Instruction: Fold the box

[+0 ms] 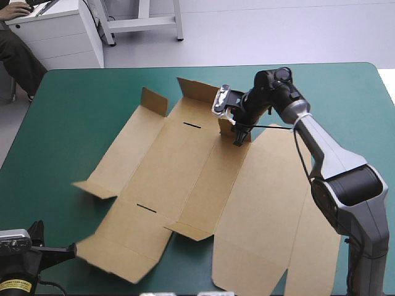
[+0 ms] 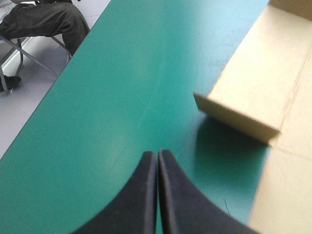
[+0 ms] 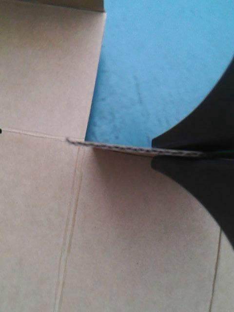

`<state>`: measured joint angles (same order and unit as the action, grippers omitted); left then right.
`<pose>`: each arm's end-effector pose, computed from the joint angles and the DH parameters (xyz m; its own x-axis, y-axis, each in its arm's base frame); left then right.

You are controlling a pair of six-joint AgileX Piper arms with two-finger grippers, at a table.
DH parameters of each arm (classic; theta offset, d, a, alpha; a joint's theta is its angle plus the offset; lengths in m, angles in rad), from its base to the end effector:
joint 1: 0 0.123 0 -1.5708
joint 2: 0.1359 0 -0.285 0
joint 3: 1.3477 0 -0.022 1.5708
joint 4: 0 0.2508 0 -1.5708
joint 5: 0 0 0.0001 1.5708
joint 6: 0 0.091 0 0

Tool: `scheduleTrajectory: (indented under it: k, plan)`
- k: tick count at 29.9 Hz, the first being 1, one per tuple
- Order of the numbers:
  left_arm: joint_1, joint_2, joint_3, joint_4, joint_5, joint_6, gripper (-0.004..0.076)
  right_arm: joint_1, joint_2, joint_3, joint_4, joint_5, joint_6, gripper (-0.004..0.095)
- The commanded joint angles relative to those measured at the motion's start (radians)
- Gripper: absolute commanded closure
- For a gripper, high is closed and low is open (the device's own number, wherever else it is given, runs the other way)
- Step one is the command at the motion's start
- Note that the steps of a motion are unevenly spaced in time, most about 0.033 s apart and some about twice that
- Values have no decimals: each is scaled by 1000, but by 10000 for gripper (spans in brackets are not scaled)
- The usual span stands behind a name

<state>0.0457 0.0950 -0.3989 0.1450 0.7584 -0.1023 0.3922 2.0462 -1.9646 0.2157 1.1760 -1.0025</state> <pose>0.0302 0.0104 0.2720 -0.3543 -0.0129 -0.9351 -0.1371 0.9898 0.0383 0.4086 0.1885 0.2979 -0.1593 -0.9089 -0.3854 -0.9453 0.2530 -0.2058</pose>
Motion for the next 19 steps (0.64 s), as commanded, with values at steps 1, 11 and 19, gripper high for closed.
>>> scheduleTrajectory:
  k: [1,11,19]
  plan:
    - [-4,14,-34,6,-69,-5,734,70,-39,-44,-45,-105,-101,928]
    - [-4,14,-34,6,-69,-5,734,164,-7,-44,-21,-192,-291,927]
    - [-4,14,-34,6,-69,-5,734,164,-7,-44,78,-178,-304,462]
